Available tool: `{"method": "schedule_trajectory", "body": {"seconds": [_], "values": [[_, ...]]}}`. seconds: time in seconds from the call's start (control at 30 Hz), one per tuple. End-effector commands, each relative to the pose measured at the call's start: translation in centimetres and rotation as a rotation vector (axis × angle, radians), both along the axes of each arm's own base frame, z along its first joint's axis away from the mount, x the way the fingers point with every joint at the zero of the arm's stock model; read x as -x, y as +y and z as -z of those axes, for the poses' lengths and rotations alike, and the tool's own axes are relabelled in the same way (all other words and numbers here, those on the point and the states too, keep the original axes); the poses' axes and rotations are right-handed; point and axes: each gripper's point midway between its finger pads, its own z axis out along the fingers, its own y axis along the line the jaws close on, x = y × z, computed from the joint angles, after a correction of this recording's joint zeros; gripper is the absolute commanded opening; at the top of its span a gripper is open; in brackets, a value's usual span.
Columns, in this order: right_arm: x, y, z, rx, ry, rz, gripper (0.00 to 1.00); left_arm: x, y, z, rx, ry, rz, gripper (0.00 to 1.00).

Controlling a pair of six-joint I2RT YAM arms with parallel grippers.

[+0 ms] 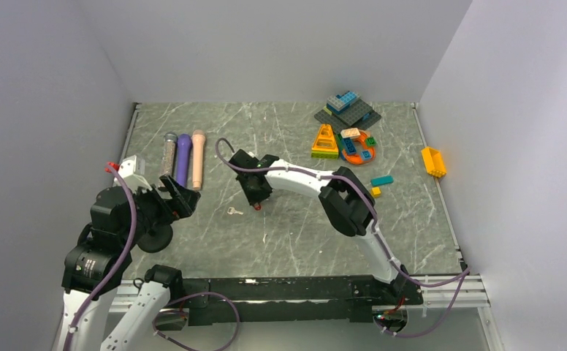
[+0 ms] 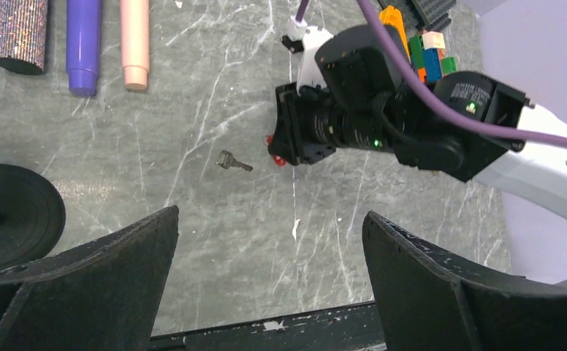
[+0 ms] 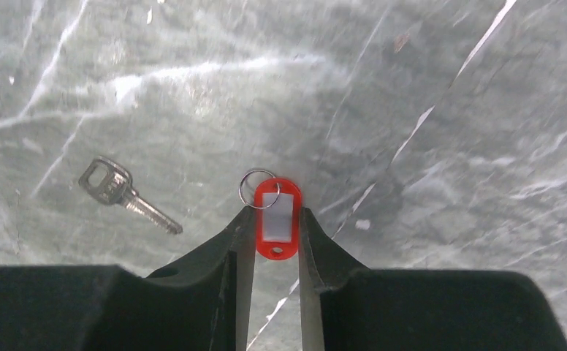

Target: Remove the keys from the keyring

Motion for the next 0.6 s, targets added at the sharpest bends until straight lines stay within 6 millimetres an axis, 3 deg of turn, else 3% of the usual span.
{"method": "schedule_trajectory", "body": {"seconds": [0.0, 0.07, 0.2, 0.3, 0.43, 0.57], "values": [[-0.8, -0.5, 0.5, 0.04, 0.024, -0.025, 0.24, 0.8, 0.0, -1.4, 0.001, -0.027, 0.018, 0.99], [-1.0, -0.5, -0.5, 0.029, 0.02, -0.024, 0.31, 0.8, 0.1, -1.6, -0.014, -0.034, 0.019, 0.99], [-0.7, -1.2, -2.8, 0.018, -0.001, -0.009, 0.66, 0.4, 0.0, -1.8, -0.027, -0.04, 0.028, 1.0], [-0.9, -2.2, -6.1, -0.007, -0.063, 0.017, 0.82, 0.0, -0.1, -1.9, -0.033, -0.042, 0.039, 0.99], [-1.2, -3.8, -11.0, -0.023, -0.154, 0.044, 0.89, -0.4, -0.5, -1.8, -0.045, -0.05, 0.064, 0.99], [-0.2, -5.8, -15.2, -0.068, -0.214, 0.067, 0.92, -0.7, -0.5, -1.5, -0.066, -0.06, 0.076, 0.99]]}}
